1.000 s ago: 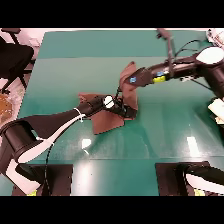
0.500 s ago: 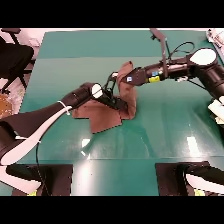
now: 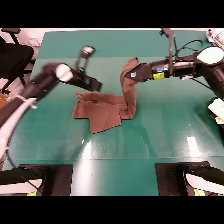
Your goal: Fold the shirts.
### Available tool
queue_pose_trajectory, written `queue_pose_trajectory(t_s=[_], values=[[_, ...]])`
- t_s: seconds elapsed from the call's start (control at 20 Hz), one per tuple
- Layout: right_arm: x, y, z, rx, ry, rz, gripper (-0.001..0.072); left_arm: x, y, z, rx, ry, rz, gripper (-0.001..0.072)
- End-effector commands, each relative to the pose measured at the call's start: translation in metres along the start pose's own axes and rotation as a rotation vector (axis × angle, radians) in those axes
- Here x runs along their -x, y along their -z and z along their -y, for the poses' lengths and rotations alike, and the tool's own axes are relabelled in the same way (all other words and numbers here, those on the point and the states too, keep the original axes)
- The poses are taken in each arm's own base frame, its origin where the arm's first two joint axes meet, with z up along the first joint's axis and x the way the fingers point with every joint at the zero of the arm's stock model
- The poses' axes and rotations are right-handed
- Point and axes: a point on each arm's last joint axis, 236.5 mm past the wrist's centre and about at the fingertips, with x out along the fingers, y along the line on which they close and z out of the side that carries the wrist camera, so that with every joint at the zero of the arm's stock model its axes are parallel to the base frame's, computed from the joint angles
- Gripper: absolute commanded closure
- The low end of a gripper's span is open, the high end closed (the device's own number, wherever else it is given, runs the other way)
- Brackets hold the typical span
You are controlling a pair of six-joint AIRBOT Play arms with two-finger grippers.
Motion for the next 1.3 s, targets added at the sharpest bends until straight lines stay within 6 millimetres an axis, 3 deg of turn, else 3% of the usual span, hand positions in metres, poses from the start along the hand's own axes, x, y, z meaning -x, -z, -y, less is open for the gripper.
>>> queue_pose_trajectory(t_s=[0.0, 0.1, 0.25, 0.4, 0.6, 0.65, 0.7, 0.75, 0.9, 1.0, 1.1, 1.25], values=[[-0.040, 0.011, -0.001, -0.041, -0.016, -0.031, 0.0698, 0.077, -0.018, -0.061, 0.067, -0.122, 0.093, 0.0682], [-0.070, 0.021, 0.005, -0.069, -0.012, -0.055, 0.0697, 0.122, -0.019, -0.081, 0.101, -0.169, 0.140, 0.0682], [-0.114, 0.041, 0.023, -0.169, 0.014, -0.089, 0.0697, 0.171, -0.018, -0.088, 0.100, -0.211, 0.200, 0.0681], [-0.151, 0.056, 0.033, -0.285, -0.015, -0.099, 0.0697, 0.185, -0.018, -0.086, 0.073, -0.225, 0.215, 0.0681], [-0.189, 0.063, 0.018, -0.334, -0.111, -0.155, 0.0677, 0.183, -0.014, -0.086, 0.073, -0.223, 0.197, 0.0681], [-0.196, 0.059, 0.008, -0.311, -0.131, -0.161, 0.0462, 0.183, -0.013, -0.086, 0.073, -0.222, 0.192, 0.0681], [-0.200, 0.053, -0.002, -0.287, -0.150, -0.159, 0.0181, 0.183, -0.011, -0.085, 0.073, -0.221, 0.184, 0.0681], [-0.202, 0.047, -0.014, -0.257, -0.172, -0.159, 0.0117, 0.182, -0.009, -0.085, 0.074, -0.220, 0.176, 0.0681], [-0.191, 0.024, -0.038, -0.187, -0.216, -0.141, 0.0117, 0.182, -0.008, -0.085, 0.048, -0.224, 0.170, 0.0681], [-0.172, 0.016, -0.035, -0.118, -0.183, -0.154, 0.0117, 0.182, -0.006, -0.086, 0.047, -0.228, 0.159, 0.0681], [-0.142, 0.015, -0.012, -0.093, -0.063, -0.193, 0.0117, 0.183, -0.003, -0.090, 0.043, -0.244, 0.148, 0.0681], [-0.072, 0.020, 0.051, -0.154, 0.231, -0.215, 0.0117, 0.182, 0.000, -0.090, 0.044, -0.243, 0.134, 0.0681]])
